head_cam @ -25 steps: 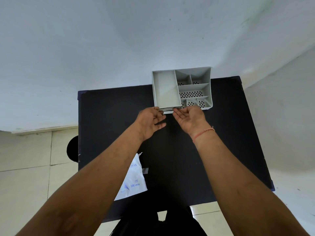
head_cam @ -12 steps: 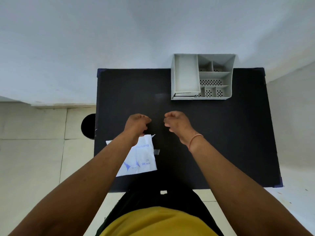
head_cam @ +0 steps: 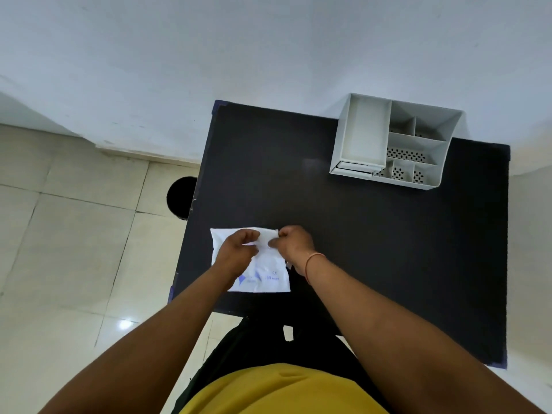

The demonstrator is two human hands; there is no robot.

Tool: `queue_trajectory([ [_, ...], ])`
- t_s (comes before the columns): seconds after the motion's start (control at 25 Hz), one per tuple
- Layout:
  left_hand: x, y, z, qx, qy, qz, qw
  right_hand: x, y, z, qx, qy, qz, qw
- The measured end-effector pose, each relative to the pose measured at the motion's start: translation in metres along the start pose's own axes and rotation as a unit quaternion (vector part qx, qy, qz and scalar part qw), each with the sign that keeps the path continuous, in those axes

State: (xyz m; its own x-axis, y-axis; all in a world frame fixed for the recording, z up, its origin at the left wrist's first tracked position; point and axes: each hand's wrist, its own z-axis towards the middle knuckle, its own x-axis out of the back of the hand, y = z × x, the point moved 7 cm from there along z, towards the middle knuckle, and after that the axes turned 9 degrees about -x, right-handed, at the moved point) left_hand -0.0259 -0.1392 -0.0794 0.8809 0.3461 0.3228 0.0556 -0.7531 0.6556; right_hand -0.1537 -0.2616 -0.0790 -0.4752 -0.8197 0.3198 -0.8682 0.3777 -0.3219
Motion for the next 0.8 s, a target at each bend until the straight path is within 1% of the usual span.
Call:
queue_trajectory([
  [0.08, 0.008, 0.012, -0.005, -0.051, 0.042, 0.051, 0.997, 0.013, -0.006, -0.016, 0.005, -0.033, 0.071, 0.997],
  [0.16, 0.013, 0.034, -0.018, -0.104, 0.076, 0.094, 0.987, 0.032, -0.013, -0.037, 0.028, -0.072, 0.095, 0.993],
  [0.24, 0.011, 0.052, -0.038, -0.127, 0.094, 0.086, 0.984, 0.047, -0.014, -0.060, 0.042, -0.122, 0.106, 0.986],
  [0.28, 0.007, 0.057, -0.040, -0.120, 0.073, 0.049, 0.989, 0.050, -0.012, -0.062, 0.027, -0.153, 0.133, 0.979],
  [0.32, 0.000, 0.061, -0.042, -0.103, 0.038, -0.024, 0.994, 0.049, -0.011, -0.064, 0.012, -0.189, 0.174, 0.966],
  [0.36, -0.010, 0.063, -0.051, -0.081, -0.003, -0.126, 0.989, 0.047, -0.008, -0.070, 0.007, -0.224, 0.216, 0.950],
  [0.44, -0.032, 0.074, -0.080, -0.061, -0.082, -0.310, 0.945, 0.044, -0.005, -0.088, 0.016, -0.282, 0.261, 0.923],
  [0.48, -0.036, 0.080, -0.092, -0.057, -0.090, -0.355, 0.929, 0.044, -0.007, -0.098, 0.024, -0.296, 0.269, 0.916],
  [0.52, -0.037, 0.082, -0.102, -0.054, -0.078, -0.373, 0.923, 0.043, -0.010, -0.107, 0.035, -0.308, 0.267, 0.912],
  [0.6, -0.031, 0.081, -0.119, -0.049, -0.025, -0.382, 0.923, 0.045, -0.020, -0.126, 0.077, -0.306, 0.234, 0.920],
  [0.64, -0.025, 0.076, -0.123, -0.045, 0.005, -0.395, 0.918, 0.049, -0.027, -0.134, 0.112, -0.279, 0.195, 0.934],
  [0.72, -0.010, 0.064, -0.130, -0.036, 0.039, -0.433, 0.900, 0.067, -0.042, -0.148, 0.178, -0.200, 0.128, 0.955],
  [0.8, 0.013, 0.053, -0.136, -0.043, 0.048, -0.470, 0.881, 0.084, -0.053, -0.159, 0.231, -0.110, 0.119, 0.959],
])
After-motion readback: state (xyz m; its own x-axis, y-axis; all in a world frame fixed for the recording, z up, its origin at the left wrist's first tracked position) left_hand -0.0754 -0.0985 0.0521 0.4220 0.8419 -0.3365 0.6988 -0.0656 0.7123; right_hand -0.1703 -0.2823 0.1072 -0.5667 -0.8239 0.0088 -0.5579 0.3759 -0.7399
